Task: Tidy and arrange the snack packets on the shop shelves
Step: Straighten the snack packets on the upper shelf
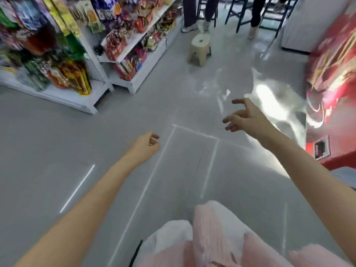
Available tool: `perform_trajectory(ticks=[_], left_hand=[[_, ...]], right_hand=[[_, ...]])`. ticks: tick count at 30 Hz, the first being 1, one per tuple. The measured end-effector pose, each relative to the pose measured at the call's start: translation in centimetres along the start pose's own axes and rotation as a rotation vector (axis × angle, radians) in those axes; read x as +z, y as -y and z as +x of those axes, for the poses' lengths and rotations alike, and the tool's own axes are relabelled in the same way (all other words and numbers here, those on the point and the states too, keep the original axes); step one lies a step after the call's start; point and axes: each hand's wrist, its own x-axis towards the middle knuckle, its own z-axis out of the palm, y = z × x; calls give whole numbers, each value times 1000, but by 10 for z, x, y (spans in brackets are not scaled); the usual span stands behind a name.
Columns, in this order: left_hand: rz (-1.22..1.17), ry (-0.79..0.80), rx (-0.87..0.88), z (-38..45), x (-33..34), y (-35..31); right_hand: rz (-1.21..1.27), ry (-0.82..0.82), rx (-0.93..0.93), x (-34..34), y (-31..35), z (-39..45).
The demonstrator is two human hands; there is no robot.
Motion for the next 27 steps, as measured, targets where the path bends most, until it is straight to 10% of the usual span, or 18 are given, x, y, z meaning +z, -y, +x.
perform_trajectory(ticks=[9,27], left_hand=[[266,91,-6,313,-38,-108],[-185,-38,-100,930,-226,-277]], right_hand=[[-75,-8,51,-77,20,317],[-271,96,-12,-158,209,971]])
